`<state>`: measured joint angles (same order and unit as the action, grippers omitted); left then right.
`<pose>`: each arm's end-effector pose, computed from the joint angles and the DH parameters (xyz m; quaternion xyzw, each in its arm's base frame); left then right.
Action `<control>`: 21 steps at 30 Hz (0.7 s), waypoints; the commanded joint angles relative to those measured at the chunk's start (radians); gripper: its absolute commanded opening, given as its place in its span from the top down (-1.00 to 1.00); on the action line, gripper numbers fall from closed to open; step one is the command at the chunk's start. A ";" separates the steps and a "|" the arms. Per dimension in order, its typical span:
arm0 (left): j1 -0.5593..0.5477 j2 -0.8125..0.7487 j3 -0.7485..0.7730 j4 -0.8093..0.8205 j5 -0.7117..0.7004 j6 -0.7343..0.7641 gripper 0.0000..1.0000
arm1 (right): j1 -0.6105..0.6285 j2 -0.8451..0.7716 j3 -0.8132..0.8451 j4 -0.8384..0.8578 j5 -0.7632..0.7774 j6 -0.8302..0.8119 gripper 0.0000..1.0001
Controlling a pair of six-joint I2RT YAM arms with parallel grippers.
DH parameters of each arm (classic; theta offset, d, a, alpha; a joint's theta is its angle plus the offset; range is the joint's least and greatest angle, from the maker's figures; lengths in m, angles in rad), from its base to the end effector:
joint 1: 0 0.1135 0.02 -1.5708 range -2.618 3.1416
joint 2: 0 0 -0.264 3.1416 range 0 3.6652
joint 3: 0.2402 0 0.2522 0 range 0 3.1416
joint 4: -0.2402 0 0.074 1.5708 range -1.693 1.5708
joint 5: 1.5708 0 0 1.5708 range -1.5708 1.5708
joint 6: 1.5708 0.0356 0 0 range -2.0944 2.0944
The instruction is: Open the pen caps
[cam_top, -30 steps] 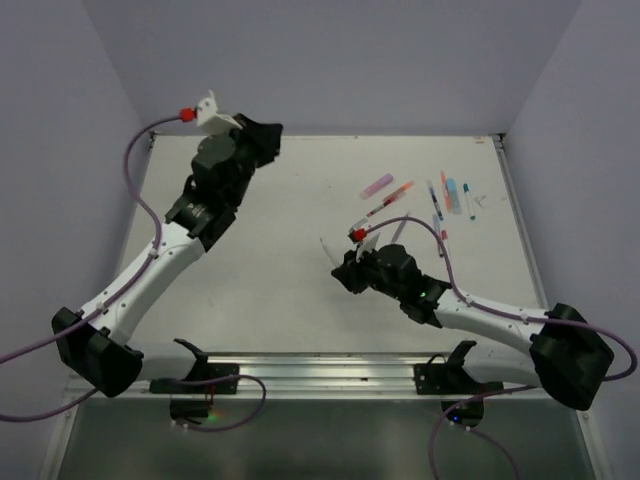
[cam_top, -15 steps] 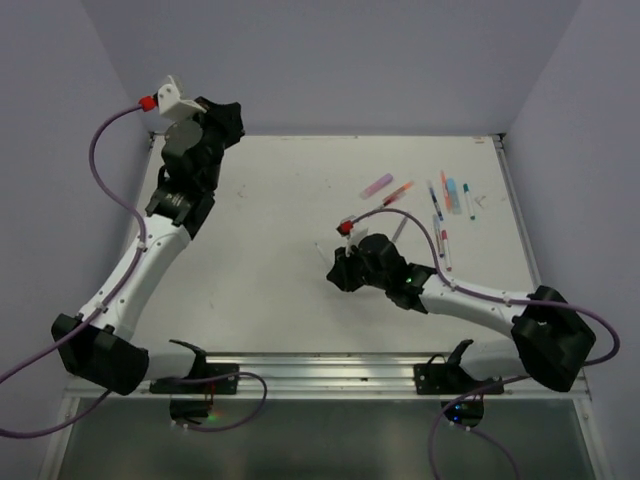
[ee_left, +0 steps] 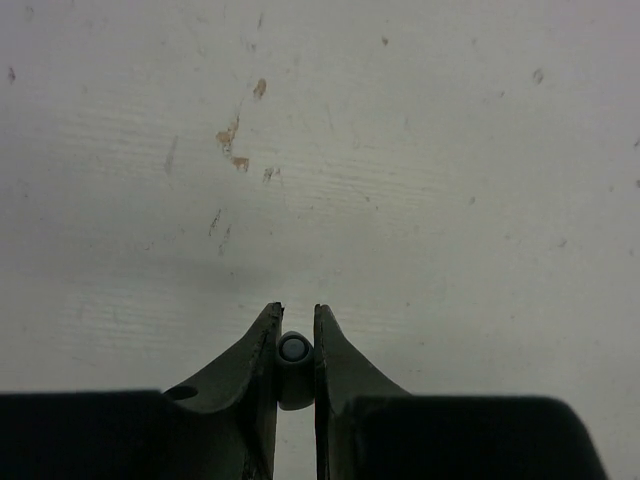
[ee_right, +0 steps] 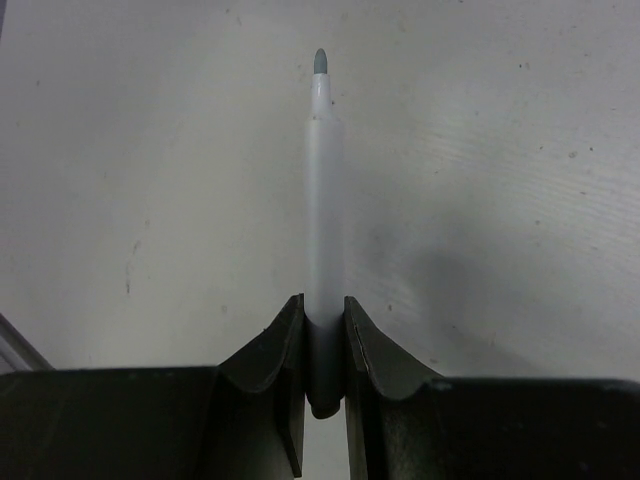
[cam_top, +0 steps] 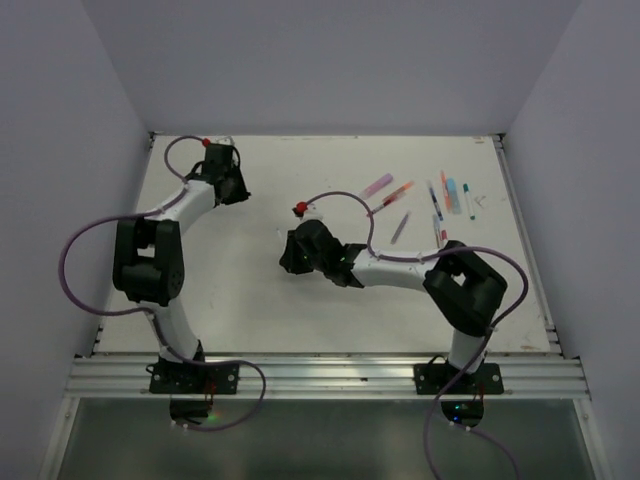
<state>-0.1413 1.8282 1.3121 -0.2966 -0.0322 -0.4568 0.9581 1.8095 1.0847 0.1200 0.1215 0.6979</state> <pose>0.4013 -0.0559 0.2205 -0.1518 0.9164 -0.0947 0.3580 0.2310 0.3211 0.1904 -0.0867 0.8802 0.3051 0.3532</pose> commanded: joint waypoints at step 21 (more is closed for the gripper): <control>0.019 0.151 0.053 -0.095 0.000 0.049 -0.15 | 0.039 0.359 0.400 -0.117 0.145 0.140 0.92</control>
<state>-0.1310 1.9953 1.3766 -0.3866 -0.0334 -0.4210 0.9928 2.1532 1.4345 0.0051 0.2379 0.8268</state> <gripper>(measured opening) 0.549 0.190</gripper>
